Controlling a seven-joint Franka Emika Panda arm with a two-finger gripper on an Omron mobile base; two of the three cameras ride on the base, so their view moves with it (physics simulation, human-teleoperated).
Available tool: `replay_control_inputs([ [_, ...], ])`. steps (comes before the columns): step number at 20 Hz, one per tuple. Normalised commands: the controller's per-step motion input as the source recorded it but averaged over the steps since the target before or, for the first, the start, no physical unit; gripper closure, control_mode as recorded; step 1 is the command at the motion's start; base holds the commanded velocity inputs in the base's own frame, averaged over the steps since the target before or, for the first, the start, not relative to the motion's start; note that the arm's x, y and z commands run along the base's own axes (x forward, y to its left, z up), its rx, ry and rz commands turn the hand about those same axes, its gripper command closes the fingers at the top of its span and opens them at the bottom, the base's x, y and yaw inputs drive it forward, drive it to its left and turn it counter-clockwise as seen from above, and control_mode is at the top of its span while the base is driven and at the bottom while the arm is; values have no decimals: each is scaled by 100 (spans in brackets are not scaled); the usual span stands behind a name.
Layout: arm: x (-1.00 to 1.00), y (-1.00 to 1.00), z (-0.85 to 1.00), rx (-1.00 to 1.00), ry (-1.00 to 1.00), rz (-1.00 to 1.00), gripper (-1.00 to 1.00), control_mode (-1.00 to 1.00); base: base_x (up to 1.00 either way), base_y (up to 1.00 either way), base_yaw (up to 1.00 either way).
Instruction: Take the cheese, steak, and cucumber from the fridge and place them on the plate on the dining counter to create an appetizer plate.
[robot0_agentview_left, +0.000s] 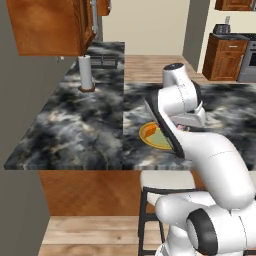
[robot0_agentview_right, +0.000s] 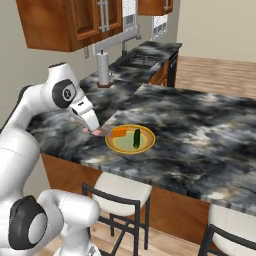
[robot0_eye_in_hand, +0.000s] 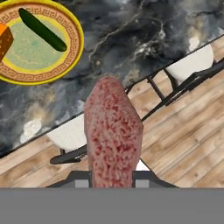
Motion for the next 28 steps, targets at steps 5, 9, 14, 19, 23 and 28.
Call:
replay_control_inputs([
  [5,55,-4,-50,8,16,0,100,-100,0,0,0],
  [9,69,0,-56,0,7,0,100,-100,0,0,0],
  [14,62,0,-48,0,0,0,100,-100,0,0,0],
  [19,55,0,-46,0,-4,0,100,-100,0,0,0],
  [23,57,0,-53,0,-5,0,100,-100,0,0,0],
  [28,59,0,-49,0,-5,0,100,-100,0,0,0],
])
